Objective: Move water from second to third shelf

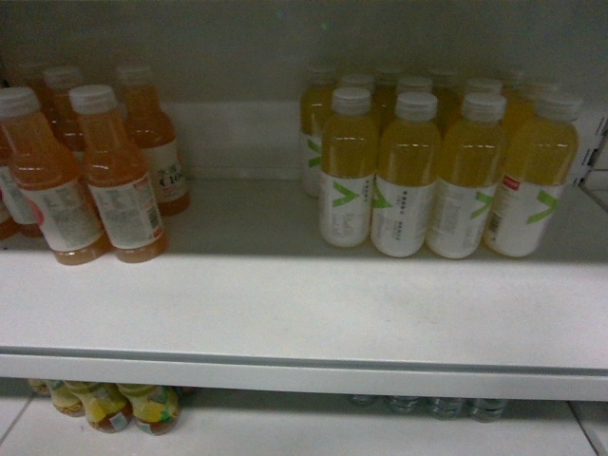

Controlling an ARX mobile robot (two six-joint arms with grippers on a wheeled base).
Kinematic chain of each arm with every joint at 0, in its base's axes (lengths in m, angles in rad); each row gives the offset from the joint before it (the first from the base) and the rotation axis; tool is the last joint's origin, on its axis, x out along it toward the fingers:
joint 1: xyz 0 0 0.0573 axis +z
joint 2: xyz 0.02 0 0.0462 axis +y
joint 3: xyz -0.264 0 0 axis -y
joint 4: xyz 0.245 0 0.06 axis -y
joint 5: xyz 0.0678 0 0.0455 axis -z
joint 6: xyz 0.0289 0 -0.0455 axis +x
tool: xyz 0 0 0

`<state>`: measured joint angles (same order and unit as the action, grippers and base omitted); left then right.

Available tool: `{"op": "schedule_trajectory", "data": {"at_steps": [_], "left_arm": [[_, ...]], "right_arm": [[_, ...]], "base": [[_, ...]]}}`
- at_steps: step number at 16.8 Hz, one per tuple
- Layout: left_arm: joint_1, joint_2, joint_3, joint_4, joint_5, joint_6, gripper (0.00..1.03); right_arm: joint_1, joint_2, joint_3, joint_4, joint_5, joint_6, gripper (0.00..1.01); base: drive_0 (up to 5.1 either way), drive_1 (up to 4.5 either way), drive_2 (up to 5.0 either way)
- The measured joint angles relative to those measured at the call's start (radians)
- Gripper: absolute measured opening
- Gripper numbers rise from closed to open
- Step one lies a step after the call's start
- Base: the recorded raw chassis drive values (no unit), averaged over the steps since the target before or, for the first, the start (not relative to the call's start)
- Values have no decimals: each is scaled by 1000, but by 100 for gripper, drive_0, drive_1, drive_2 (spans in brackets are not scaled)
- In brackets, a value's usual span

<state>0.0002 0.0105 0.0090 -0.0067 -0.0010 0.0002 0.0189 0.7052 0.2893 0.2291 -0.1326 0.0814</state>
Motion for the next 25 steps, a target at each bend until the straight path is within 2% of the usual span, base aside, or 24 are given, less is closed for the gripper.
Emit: {"op": "schedule_trajectory", "data": {"at_steps": [25], "left_arm": [[0,0,0,3,0,0,98]], "right_arm": [[0,0,0,0,0,0,40]], "base": [[-505,239,239]]}}
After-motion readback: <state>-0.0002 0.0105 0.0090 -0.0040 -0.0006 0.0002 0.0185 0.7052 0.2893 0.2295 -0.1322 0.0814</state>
